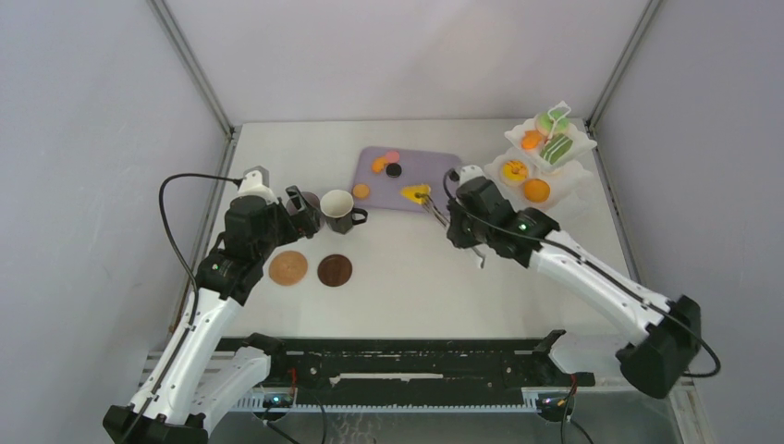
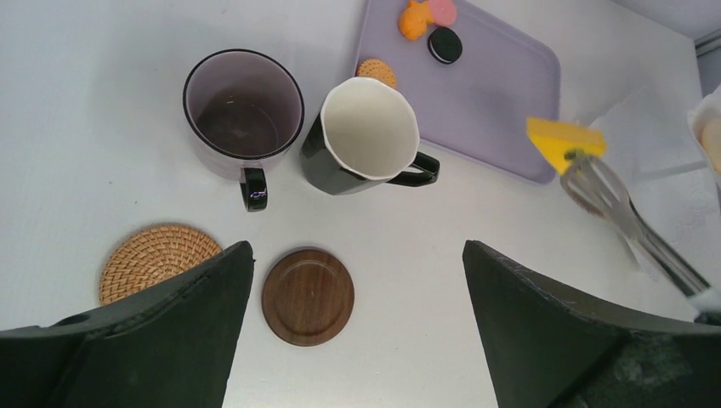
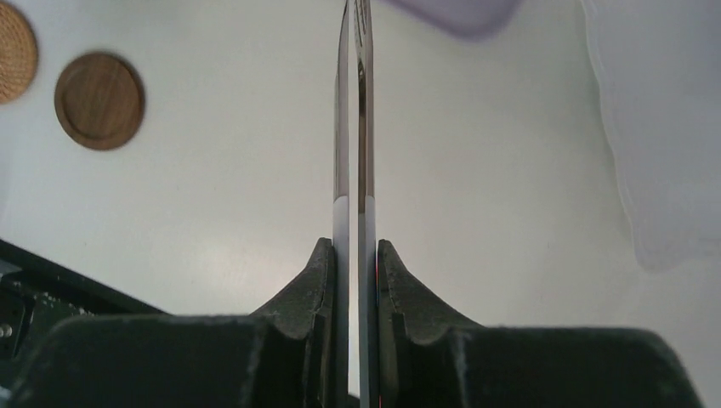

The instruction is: Serve the afternoon tea

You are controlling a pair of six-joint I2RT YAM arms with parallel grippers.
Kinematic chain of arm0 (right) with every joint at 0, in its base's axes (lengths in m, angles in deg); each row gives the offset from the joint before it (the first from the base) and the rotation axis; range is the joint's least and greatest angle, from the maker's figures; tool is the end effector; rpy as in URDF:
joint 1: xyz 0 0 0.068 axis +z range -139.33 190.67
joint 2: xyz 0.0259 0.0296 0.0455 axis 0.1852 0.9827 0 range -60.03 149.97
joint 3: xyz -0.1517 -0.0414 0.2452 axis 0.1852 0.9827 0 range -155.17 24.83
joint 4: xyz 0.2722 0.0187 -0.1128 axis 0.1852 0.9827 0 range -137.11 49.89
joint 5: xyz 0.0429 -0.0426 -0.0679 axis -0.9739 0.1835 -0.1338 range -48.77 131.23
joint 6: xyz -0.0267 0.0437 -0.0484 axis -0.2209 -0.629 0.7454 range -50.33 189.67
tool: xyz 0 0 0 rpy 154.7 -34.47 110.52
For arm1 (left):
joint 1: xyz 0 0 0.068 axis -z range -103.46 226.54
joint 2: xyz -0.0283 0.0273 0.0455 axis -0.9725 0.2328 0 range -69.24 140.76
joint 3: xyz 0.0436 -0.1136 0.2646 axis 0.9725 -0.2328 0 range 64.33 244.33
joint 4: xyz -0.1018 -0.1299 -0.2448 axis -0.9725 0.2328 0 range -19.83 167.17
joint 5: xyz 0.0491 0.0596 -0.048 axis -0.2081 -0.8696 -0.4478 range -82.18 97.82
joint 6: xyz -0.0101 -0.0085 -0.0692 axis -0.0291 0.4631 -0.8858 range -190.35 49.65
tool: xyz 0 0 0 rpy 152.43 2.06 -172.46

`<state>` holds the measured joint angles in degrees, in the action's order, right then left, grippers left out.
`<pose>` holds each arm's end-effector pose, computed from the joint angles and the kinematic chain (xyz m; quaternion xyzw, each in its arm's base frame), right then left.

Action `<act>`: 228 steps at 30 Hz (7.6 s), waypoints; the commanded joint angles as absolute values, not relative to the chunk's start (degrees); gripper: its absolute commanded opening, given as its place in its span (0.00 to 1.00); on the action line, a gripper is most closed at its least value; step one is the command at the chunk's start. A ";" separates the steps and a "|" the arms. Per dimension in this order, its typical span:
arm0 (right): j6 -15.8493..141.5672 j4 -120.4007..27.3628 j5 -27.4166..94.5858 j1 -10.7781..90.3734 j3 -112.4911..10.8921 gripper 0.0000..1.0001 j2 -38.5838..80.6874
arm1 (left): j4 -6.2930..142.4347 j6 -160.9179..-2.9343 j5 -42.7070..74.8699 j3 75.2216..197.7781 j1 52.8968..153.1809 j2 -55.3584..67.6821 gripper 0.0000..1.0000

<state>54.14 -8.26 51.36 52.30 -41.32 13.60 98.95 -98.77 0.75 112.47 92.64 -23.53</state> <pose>0.2435 0.2028 0.3135 -0.1768 0.9082 0.1052 0.3645 0.2113 -0.0537 0.3298 -0.1233 0.8397 -0.1510 0.5069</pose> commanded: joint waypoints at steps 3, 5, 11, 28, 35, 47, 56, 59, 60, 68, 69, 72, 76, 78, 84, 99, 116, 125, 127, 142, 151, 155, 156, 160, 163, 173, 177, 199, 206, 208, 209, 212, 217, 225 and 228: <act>44.29 -1.80 55.16 52.43 -32.43 0.00 -0.31 | 95.45 -98.86 3.62 114.60 92.24 -23.74 0.97; 41.87 0.08 55.87 51.66 -28.97 0.00 -3.82 | 95.16 -99.17 4.36 114.64 92.21 -23.56 0.97; 34.12 6.12 54.87 43.50 -23.36 0.00 -12.62 | 94.93 -99.29 5.19 114.71 92.26 -23.93 0.97; 35.91 7.08 52.08 22.58 -23.60 0.00 -16.23 | 95.80 -98.35 4.56 115.10 92.27 -25.15 0.97; 41.61 2.84 45.07 10.23 -22.64 0.00 -16.38 | 95.60 -97.87 4.95 115.19 92.24 -25.10 0.97; 45.71 -11.02 28.64 -6.71 -19.21 0.00 -11.35 | 96.95 -95.61 7.81 115.92 92.17 -24.16 0.97; 44.23 -22.46 25.30 -7.79 -17.14 0.00 -4.92 | 97.86 -94.60 6.71 116.16 92.15 -24.27 0.97; 44.22 -25.49 25.16 -7.79 -16.71 0.00 -2.90 | 98.90 -93.84 4.75 116.44 92.16 -24.09 0.97; 44.33 -26.16 25.19 -7.79 -16.66 0.00 -2.15 | 99.12 -93.67 4.51 116.43 92.08 -24.11 0.97; 46.56 -33.30 22.80 -7.89 -15.69 0.00 3.74 | 98.59 -93.99 4.47 115.89 91.91 -23.47 0.97; 46.94 -33.95 22.30 -7.88 -15.50 0.00 4.30 | 98.61 -94.01 4.30 115.85 91.91 -23.31 0.97; 47.61 -36.04 22.16 -7.96 -14.72 0.00 5.11 | 98.51 -93.97 4.00 115.91 91.71 -22.90 0.97; 47.98 -38.34 22.46 -7.96 -13.71 0.00 6.05 | 98.26 -93.90 4.58 116.41 91.71 -21.94 0.97; 48.05 -39.83 22.33 -7.96 -12.99 0.00 6.59 | 98.05 -94.08 4.78 116.51 91.61 -21.55 0.97; 47.33 -45.08 21.28 -8.03 -11.83 0.00 8.41 | 97.64 -94.19 5.17 116.51 91.62 -20.87 0.97; 46.12 -45.16 21.24 -8.04 -11.91 0.41 8.30 | 98.01 -94.48 6.01 117.07 91.63 -20.97 0.97; 44.86 -33.14 24.93 -8.10 -10.96 0.42 -2.79 | 98.67 -94.87 6.45 116.01 91.59 -23.88 0.97; 39.55 -18.24 29.91 -8.71 -8.57 0.19 -15.78 | 98.56 -95.29 7.94 115.32 91.62 -24.98 0.97; 39.62 -15.48 29.08 -8.83 -8.63 0.16 -18.71 | 98.72 -95.35 8.22 115.16 91.60 -25.20 0.97; 32.01 -2.39 26.80 16.95 -10.92 0.08 -29.78 | 98.28 -96.05 8.58 113.97 91.65 -25.70 0.97; 36.35 -14.94 45.42 48.66 -19.17 0.14 -14.84 | 97.74 -95.55 9.10 114.76 91.63 -25.01 0.97; 43.67 -16.07 54.50 55.26 -30.45 0.15 0.87 | 98.07 -94.93 8.44 115.36 91.58 -25.22 0.97; 45.25 -17.42 54.57 55.31 -32.00 0.16 3.55 | 98.36 -94.75 8.02 115.53 91.65 -25.15 0.97; 49.09 -22.65 52.43 53.66 -37.58 0.25 11.87 | 98.95 -94.32 7.04 116.00 91.58 -24.96 0.97; 50.78 -23.84 49.86 51.59 -43.06 0.28 19.25 | 98.92 -94.14 6.50 116.23 91.62 -24.18 0.97; 59.66 -24.11 41.87 51.80 -58.80 0.38 39.55 | 98.77 -92.85 5.81 117.48 91.63 -22.51 0.98; 63.14 -23.20 39.42 51.98 -63.13 0.42 44.10 | 99.21 -92.41 4.75 117.71 91.59 -21.84 0.98; 71.05 -18.79 49.39 55.71 -72.50 0.50 54.85 | 99.80 -90.72 2.63 118.53 91.41 -20.22 0.98; 71.35 -17.93 52.39 56.20 -72.41 0.51 54.87 | 99.71 -90.52 2.60 118.32 91.28 -20.29 0.98; 71.41 -18.26 52.95 56.20 -71.41 0.51 54.21 | 99.72 -90.48 2.62 118.32 91.20 -20.29 0.97; 71.47 -18.50 53.06 56.12 -70.88 0.51 54.03 | 99.75 -90.47 2.62 118.30 91.20 -20.27 0.98; 71.44 -18.33 53.68 56.07 -70.35 0.51 54.07 | 99.68 -90.56 2.68 118.22 91.17 -20.14 0.98; 71.00 -19.19 54.76 56.11 -69.51 0.52 53.47 | 99.62 -90.60 2.65 118.03 91.08 -20.29 0.98; 70.15 -20.18 55.19 55.93 -66.57 0.53 51.94 | 99.44 -90.64 3.02 118.38 91.12 -19.85 0.98; 69.84 -20.49 55.46 55.93 -65.33 0.53 51.42 | 99.41 -90.82 3.19 118.22 91.13 -19.77 0.98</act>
